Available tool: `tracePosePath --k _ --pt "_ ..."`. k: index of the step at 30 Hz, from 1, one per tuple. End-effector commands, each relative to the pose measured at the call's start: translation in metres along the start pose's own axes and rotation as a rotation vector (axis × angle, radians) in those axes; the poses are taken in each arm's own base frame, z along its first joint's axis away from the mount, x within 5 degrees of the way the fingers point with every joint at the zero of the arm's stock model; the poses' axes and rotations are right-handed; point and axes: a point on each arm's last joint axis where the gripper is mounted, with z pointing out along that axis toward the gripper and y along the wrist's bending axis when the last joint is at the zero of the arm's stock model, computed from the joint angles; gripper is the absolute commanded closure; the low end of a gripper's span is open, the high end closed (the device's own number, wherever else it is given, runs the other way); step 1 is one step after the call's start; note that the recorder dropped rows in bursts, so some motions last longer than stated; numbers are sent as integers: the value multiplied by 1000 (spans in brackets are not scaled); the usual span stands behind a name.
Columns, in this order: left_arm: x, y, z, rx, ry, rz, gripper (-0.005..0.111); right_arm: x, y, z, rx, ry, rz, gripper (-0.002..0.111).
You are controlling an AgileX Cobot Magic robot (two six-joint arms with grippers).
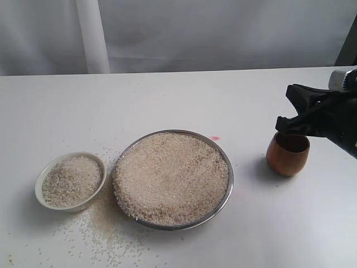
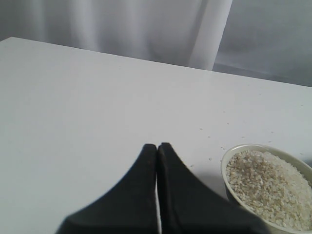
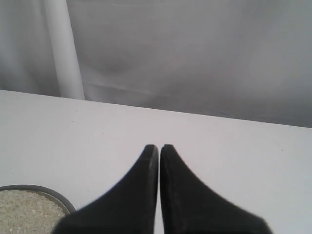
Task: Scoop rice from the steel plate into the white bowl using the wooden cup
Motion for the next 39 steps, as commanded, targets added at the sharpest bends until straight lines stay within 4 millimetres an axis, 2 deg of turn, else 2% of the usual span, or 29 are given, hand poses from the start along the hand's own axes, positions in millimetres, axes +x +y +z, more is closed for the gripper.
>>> tracePosePath --k 1,7,12,16,22,26,29,32,39 --pt "-2 -1 -1 9 -10 -6 107 -1 0 -2 -4 -8 4 107" --pt "-2 -1 -1 9 -10 -6 107 -1 -1 -3 15 3 16 107" --pt "-2 -1 -1 9 -10 -6 107 -13 -2 -25 79 127 -11 107" --pt "-2 -1 -1 9 -10 -6 107 -30 -2 -61 156 216 -34 107" --pt "-2 -1 -1 9 -10 -6 107 -71 8 -111 180 -13 -68 107" --pt "-2 -1 -1 9 -10 -6 107 -85 13 -140 197 -114 -83 107" --pt "-2 -1 -1 9 -10 -6 107 -80 17 -161 207 -163 -123 107" --pt "-2 -1 -1 9 -10 -6 107 -65 20 -177 209 -204 -136 107" --pt "-2 -1 -1 9 -10 -6 107 -28 25 -198 212 -270 -143 107"
